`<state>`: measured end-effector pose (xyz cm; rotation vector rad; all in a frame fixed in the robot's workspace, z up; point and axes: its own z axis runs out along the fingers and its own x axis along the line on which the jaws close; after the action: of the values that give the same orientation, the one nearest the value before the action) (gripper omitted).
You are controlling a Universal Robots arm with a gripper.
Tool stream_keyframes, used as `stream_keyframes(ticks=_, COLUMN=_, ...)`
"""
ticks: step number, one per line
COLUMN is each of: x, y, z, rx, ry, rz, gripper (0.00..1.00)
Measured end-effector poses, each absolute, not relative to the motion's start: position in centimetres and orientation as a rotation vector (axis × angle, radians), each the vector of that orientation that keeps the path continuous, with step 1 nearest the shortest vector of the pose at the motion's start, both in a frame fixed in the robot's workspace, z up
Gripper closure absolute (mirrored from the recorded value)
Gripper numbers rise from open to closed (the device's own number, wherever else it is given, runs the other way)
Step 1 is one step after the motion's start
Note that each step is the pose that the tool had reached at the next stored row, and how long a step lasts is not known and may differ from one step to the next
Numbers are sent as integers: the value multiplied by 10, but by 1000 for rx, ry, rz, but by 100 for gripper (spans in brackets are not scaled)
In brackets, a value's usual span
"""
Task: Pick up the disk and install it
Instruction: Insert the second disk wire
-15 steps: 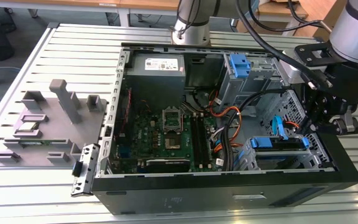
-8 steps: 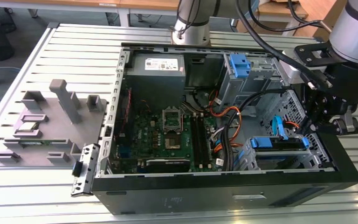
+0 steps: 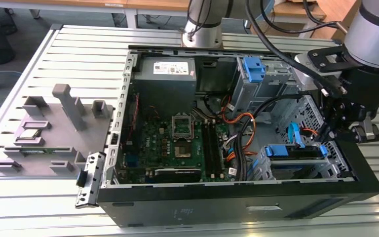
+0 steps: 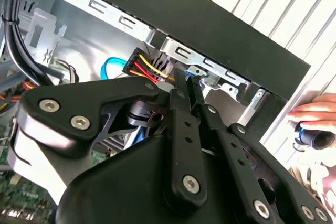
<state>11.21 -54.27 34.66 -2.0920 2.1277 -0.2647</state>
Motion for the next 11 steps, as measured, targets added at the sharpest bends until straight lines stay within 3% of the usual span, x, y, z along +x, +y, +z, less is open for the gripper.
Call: stream_keyframes(ticks=11, x=92, y=-543, z=343, rx=-2057, ry=2090, rz=-326, gripper=83)
